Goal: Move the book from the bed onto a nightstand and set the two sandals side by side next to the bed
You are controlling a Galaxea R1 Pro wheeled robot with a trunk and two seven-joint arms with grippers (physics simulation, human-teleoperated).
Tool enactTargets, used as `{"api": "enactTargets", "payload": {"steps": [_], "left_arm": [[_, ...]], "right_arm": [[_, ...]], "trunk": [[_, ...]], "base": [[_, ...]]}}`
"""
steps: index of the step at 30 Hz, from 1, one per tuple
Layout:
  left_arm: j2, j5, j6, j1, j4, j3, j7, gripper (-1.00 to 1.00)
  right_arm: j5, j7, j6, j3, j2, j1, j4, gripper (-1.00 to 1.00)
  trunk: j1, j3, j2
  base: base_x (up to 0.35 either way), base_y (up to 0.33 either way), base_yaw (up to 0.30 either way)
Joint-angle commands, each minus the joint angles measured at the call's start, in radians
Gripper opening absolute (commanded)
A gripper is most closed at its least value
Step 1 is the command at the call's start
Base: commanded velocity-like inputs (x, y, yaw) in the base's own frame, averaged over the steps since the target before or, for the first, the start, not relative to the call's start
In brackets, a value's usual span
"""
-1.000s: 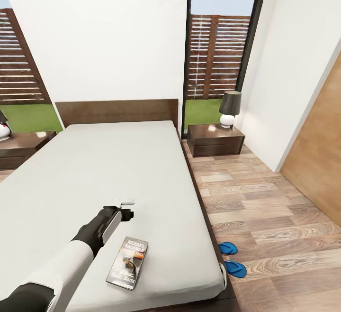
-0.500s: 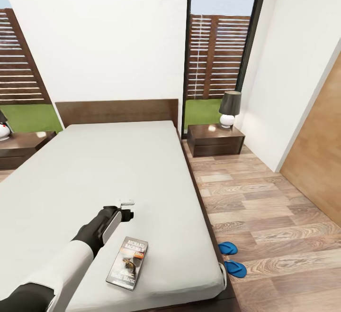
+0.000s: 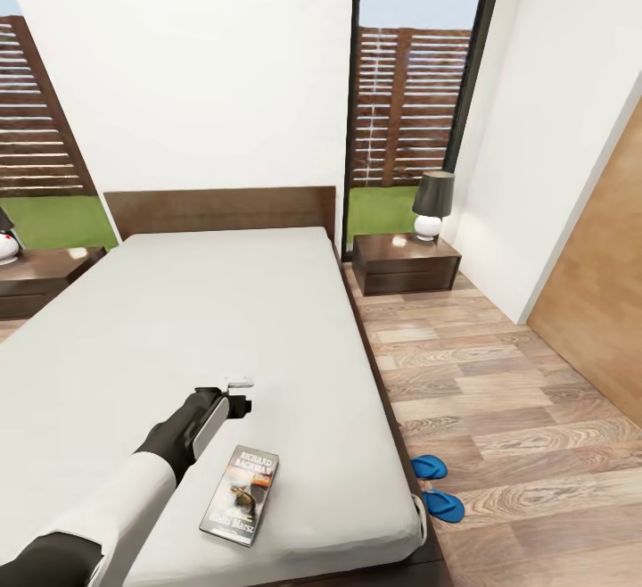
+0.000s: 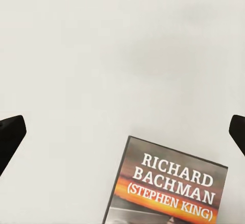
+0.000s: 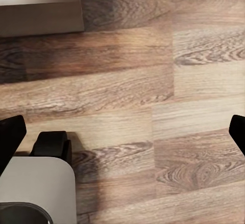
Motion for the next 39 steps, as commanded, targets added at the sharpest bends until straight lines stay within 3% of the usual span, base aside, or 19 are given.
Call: {"api": "enactTargets", "payload": {"steps": [1, 39], "left_arm": [[0.001, 0.01, 0.003, -0.001, -0.001, -0.005, 0.008, 1.0], [0.001, 0.013, 0.004, -0.001, -0.012, -0.005, 0.01, 1.0]], "right_arm": [[0.01, 0.002, -0.003, -0.008, 0.0, -0.001, 0.001, 1.0], [0.01, 0.002, -0.002, -0.001, 0.002, -0.001, 0.009, 1.0]], "trunk": [[0.0, -0.001, -0.001], [0.0, -0.01, -0.001]], "base": [[0.0, 0.0, 0.0], [0.016, 0.0, 0.013]]}}
